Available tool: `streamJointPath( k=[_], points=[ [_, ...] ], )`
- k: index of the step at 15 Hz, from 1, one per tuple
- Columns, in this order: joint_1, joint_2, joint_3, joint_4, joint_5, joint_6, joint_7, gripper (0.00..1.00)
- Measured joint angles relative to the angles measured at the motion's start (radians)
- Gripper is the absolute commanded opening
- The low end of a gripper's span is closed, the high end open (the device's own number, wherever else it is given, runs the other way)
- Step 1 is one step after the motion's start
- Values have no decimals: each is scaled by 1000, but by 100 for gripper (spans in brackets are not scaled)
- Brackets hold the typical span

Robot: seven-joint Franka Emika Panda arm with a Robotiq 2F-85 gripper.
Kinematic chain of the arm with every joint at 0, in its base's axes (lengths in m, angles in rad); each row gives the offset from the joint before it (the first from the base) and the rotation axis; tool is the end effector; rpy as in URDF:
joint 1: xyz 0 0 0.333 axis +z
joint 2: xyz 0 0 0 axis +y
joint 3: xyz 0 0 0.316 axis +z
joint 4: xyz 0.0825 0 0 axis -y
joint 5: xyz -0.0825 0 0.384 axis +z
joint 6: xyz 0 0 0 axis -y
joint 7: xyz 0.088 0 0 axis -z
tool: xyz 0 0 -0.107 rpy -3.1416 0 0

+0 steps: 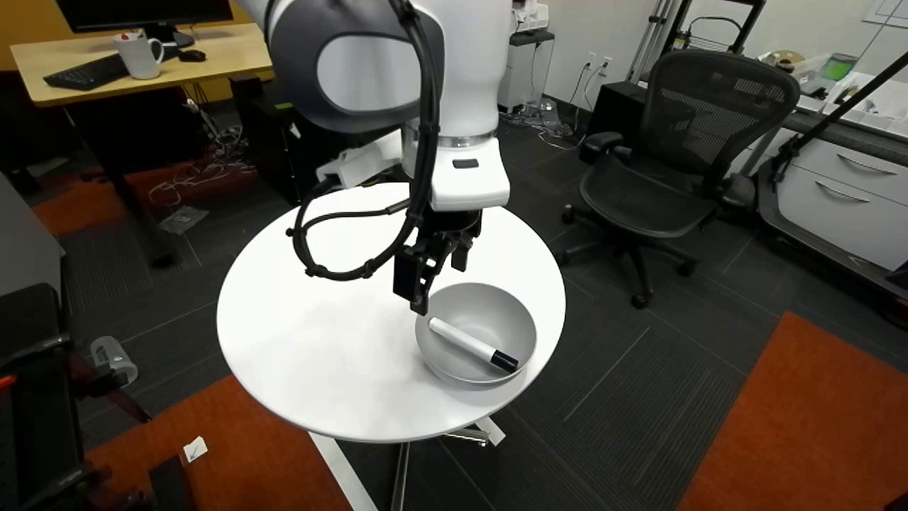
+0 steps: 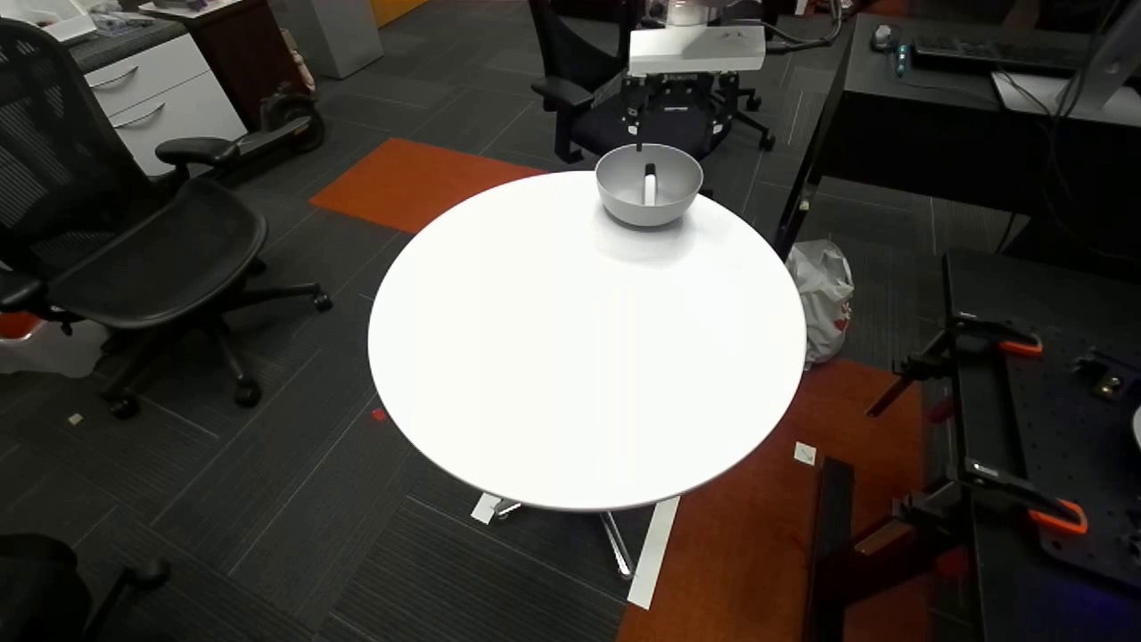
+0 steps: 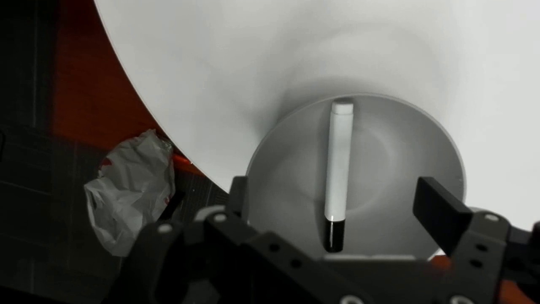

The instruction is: Take the pen out of the bowl and put it on the table

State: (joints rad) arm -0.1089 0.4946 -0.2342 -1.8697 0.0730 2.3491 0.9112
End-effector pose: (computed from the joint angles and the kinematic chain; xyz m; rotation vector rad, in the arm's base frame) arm 0.6042 -0.2054 0.2555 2.4761 -1.8408 0.0251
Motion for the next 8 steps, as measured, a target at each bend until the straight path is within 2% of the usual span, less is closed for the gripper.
streamJointPath(
  k=[8],
  points=[
    [-5,155,-14,136,3,-52,122,100]
  ],
)
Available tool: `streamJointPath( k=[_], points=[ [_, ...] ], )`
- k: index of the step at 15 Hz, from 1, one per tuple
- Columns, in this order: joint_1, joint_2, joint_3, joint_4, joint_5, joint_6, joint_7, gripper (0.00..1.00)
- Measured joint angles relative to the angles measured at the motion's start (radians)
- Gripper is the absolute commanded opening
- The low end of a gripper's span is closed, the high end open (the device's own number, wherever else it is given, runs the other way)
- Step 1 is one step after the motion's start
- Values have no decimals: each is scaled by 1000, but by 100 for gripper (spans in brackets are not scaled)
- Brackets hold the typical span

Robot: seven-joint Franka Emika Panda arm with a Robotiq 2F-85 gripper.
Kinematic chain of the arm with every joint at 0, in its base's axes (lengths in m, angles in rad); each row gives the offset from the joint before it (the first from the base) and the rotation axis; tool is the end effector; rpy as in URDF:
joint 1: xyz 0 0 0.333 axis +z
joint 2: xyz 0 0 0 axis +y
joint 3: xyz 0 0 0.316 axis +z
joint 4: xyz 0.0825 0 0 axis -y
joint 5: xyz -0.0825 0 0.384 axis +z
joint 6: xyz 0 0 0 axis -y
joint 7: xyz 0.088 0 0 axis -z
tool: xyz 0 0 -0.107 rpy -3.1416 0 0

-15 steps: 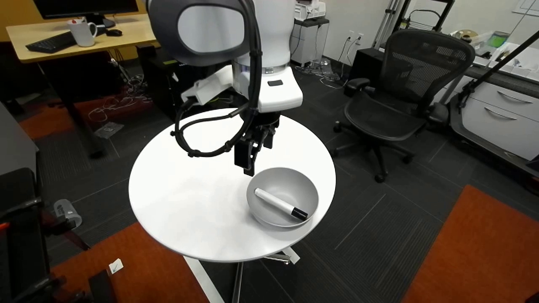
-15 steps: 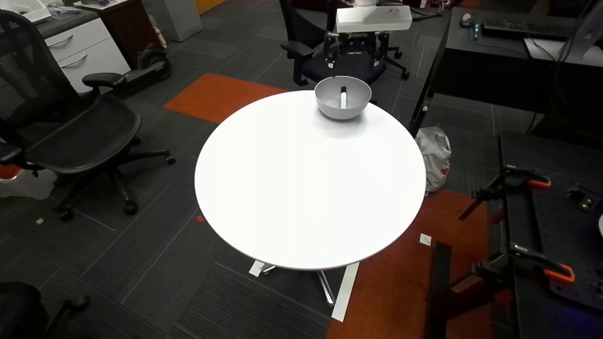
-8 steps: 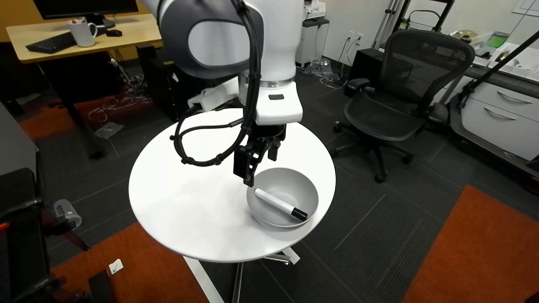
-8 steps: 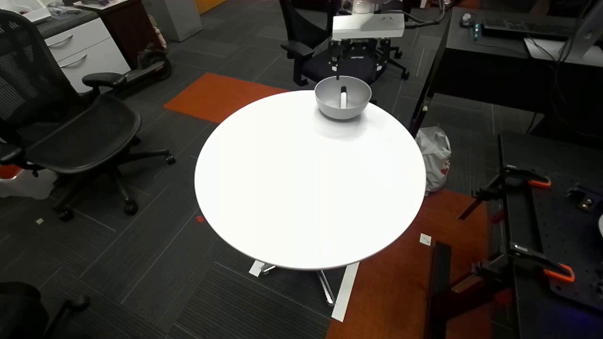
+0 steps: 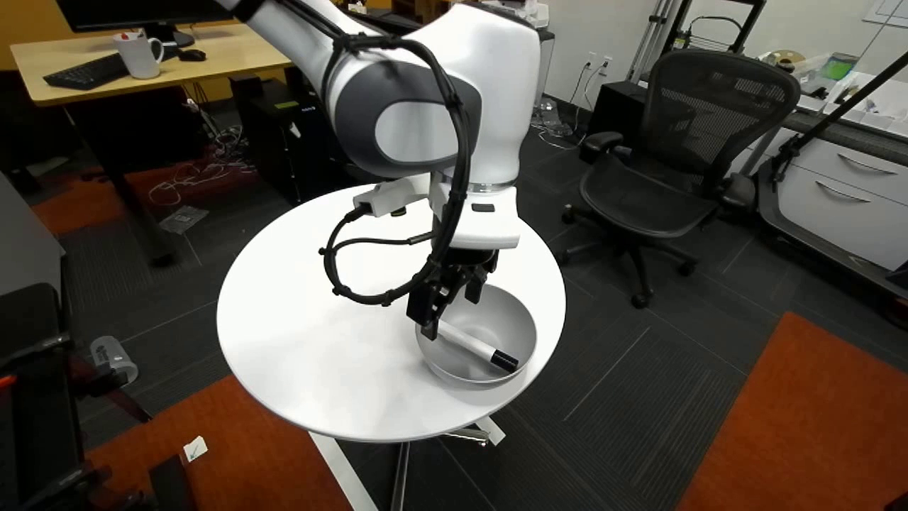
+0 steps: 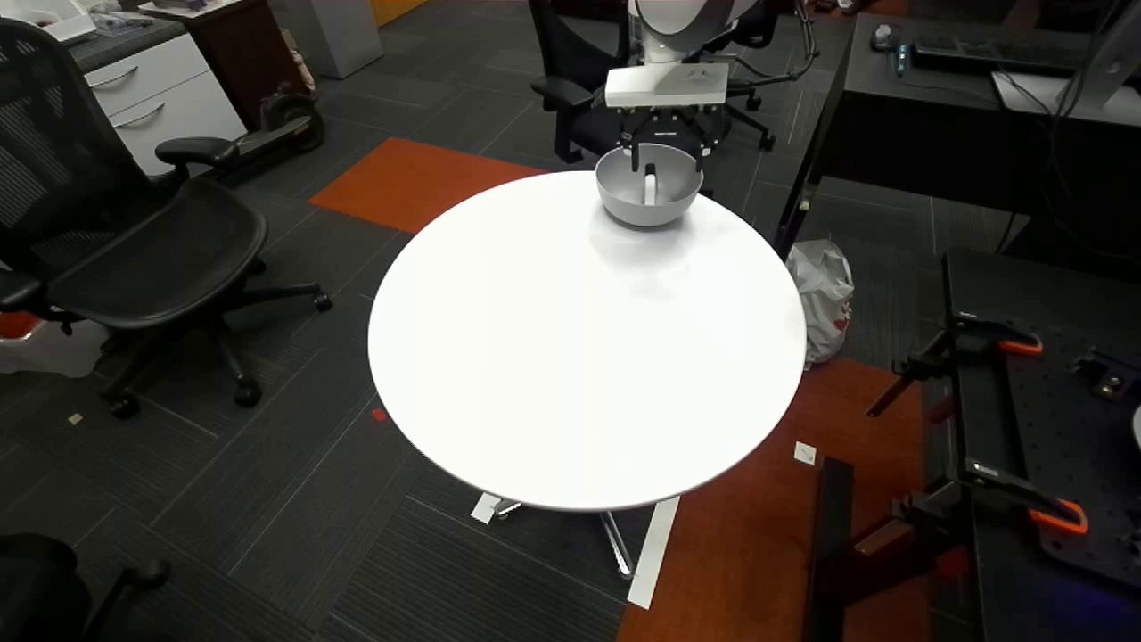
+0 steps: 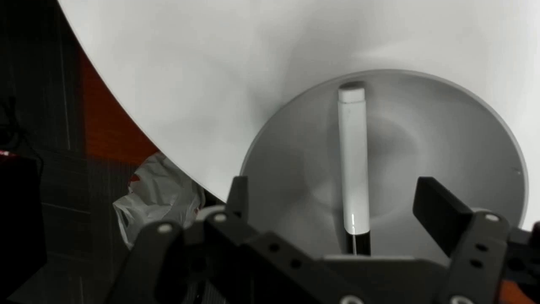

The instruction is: Take the pen out of the bowl and put it on the table

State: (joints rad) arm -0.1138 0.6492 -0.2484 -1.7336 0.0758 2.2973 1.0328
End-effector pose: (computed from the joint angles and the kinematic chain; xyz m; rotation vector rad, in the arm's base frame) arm 0.6240 -0.2198 0.2099 2.3139 -1.9558 -0.0440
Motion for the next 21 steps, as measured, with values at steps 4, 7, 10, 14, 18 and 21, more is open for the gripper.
streamJointPath(
  k=[4,7,10,14,18,21],
  points=[
    [-8,63,0,63,0,0,28,100],
    [-15,107,0,103,2,0,34,100],
    [-26,146,0,137,17,2,34,100],
    [-42,195,0,179,45,2,35,66],
    [-50,237,0,215,62,2,37,34],
    [-51,251,0,238,67,3,40,12]
  ],
)
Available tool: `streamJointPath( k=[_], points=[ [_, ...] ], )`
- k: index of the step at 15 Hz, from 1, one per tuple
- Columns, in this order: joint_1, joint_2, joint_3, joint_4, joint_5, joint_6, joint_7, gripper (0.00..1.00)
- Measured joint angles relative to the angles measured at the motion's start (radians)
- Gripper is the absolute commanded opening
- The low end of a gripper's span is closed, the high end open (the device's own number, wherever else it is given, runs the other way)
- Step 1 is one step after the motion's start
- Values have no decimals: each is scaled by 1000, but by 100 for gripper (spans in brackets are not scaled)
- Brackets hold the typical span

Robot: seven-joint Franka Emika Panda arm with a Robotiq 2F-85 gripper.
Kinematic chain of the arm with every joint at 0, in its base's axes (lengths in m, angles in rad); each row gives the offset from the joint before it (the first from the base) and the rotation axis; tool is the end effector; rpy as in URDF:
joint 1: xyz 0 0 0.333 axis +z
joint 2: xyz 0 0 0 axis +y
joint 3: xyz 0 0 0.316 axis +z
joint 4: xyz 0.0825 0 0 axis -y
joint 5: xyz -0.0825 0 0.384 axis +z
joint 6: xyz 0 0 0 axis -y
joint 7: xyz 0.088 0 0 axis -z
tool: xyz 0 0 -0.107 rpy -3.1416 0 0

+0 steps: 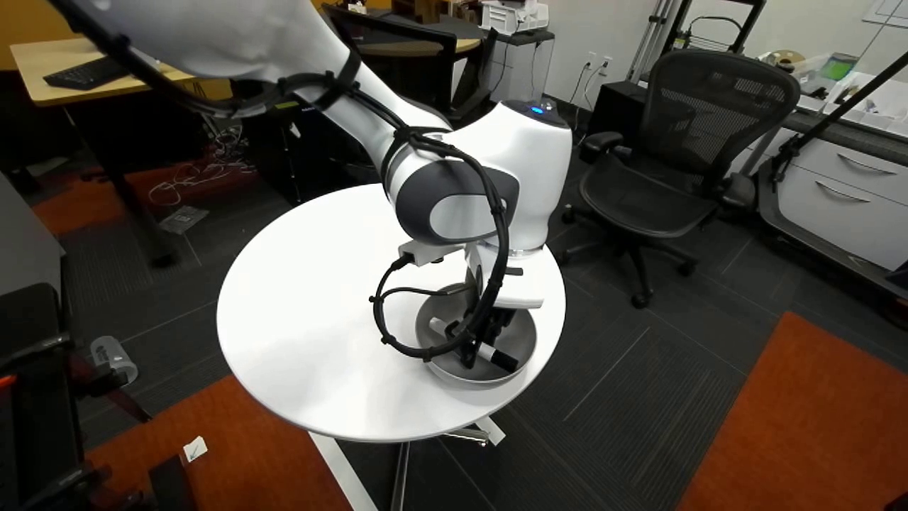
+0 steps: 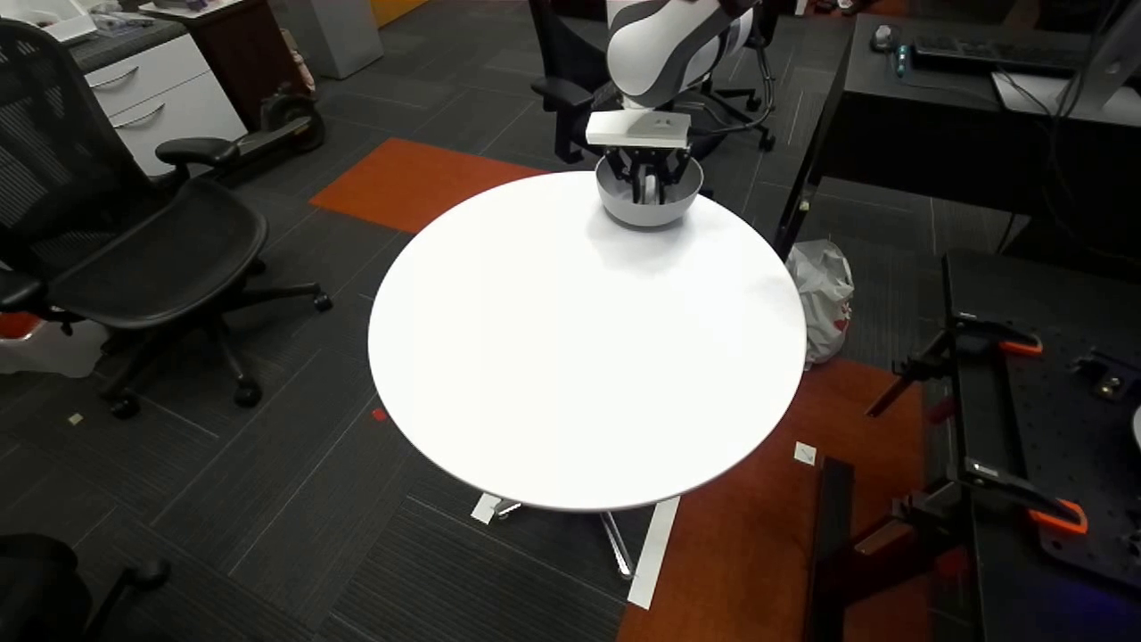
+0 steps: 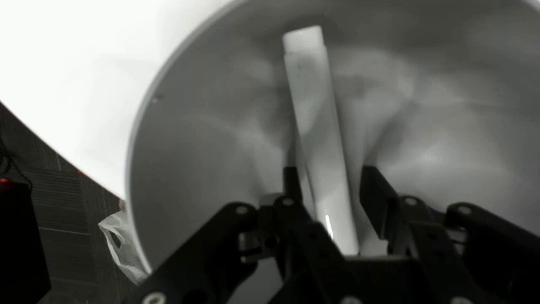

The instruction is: Take the pen out of the bowl and put it on the table

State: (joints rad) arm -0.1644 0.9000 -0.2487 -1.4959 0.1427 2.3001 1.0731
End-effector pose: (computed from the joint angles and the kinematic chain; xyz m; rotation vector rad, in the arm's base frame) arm 0.6537 -0.2545 0.1377 2.2166 -2.0666 -0.0485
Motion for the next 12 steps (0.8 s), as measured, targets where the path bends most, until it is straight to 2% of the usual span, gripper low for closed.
streamJointPath(
  k=[2,3,7,12],
  points=[
    [0,2,0,5,0,0,24,0],
    [0,2,-1,5,0,0,36,5],
    [3,-23,-13,-4,0,0,83,5],
    [6,-181,-39,-130,-9,33,89,5]
  ],
)
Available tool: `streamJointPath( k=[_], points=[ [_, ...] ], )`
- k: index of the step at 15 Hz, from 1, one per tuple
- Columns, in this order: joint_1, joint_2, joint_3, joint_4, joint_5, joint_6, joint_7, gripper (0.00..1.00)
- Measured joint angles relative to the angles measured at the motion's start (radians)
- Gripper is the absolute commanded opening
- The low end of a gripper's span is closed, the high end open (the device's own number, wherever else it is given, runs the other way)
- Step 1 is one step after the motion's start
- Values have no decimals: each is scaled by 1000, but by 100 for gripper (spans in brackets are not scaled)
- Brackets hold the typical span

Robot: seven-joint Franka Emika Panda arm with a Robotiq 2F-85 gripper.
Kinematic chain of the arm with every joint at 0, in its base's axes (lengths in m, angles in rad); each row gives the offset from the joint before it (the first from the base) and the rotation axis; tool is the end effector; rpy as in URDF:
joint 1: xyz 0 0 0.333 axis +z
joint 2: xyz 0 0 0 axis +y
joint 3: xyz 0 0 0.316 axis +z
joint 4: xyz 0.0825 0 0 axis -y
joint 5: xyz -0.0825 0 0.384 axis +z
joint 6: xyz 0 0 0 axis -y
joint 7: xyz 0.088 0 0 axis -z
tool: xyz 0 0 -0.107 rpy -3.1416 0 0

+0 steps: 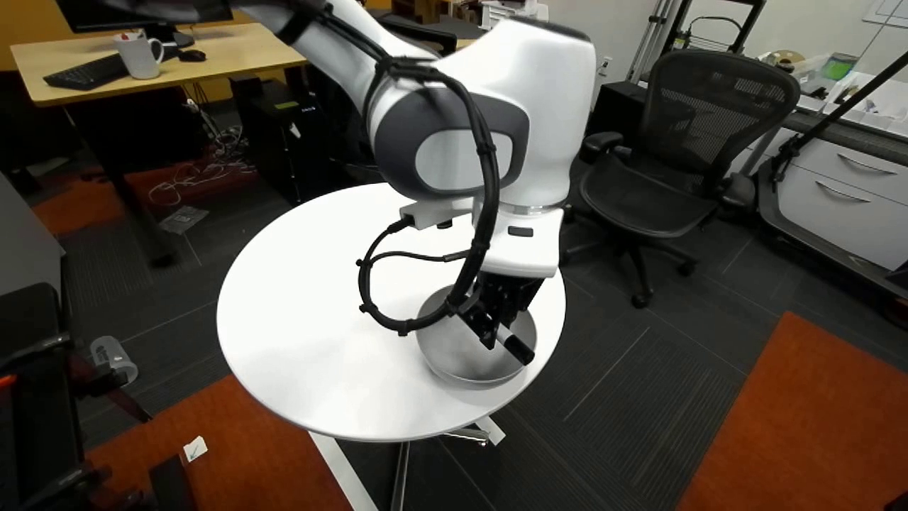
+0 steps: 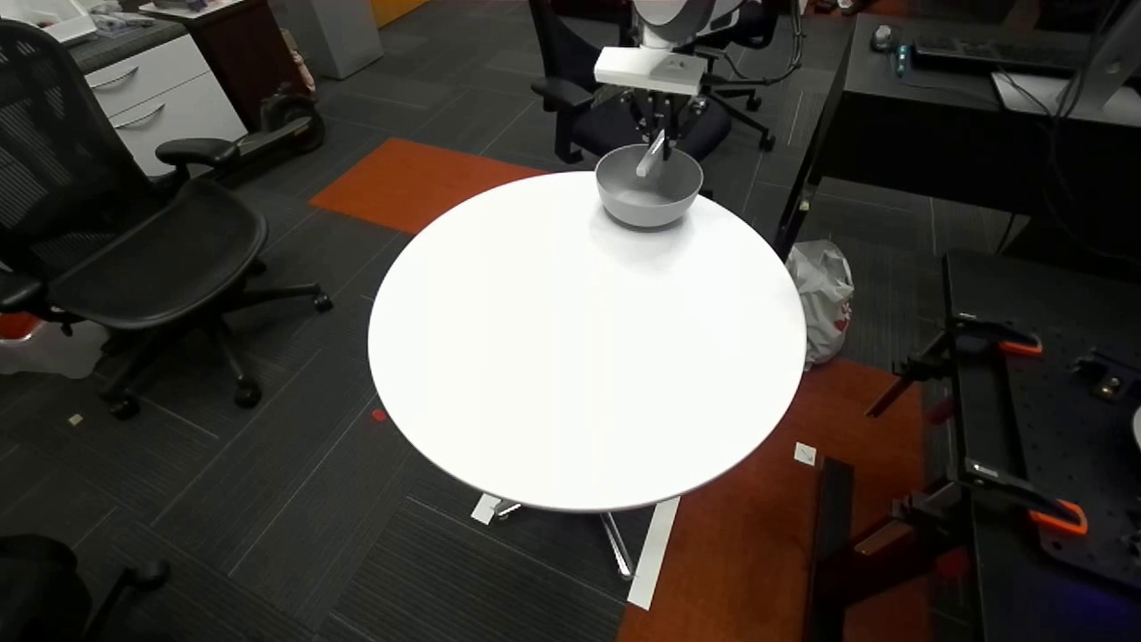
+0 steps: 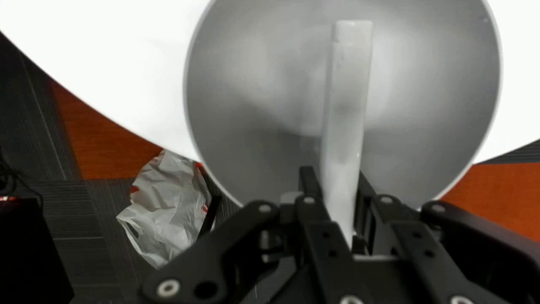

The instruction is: Take the pen out of the bowl and put it on the table

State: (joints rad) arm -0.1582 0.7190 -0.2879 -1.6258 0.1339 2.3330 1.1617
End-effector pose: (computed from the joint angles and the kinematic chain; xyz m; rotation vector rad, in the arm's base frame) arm 0.6358 -0.2738 0.2151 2.1012 -2.2294 0.0780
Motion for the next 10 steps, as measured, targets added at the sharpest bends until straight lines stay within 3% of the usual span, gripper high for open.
streamJointPath(
  k=[5,10],
  points=[
    [23,-183,-14,-165,-82,59,-5,5],
    [116,-292,-11,-301,-221,119,-3,5]
  ],
)
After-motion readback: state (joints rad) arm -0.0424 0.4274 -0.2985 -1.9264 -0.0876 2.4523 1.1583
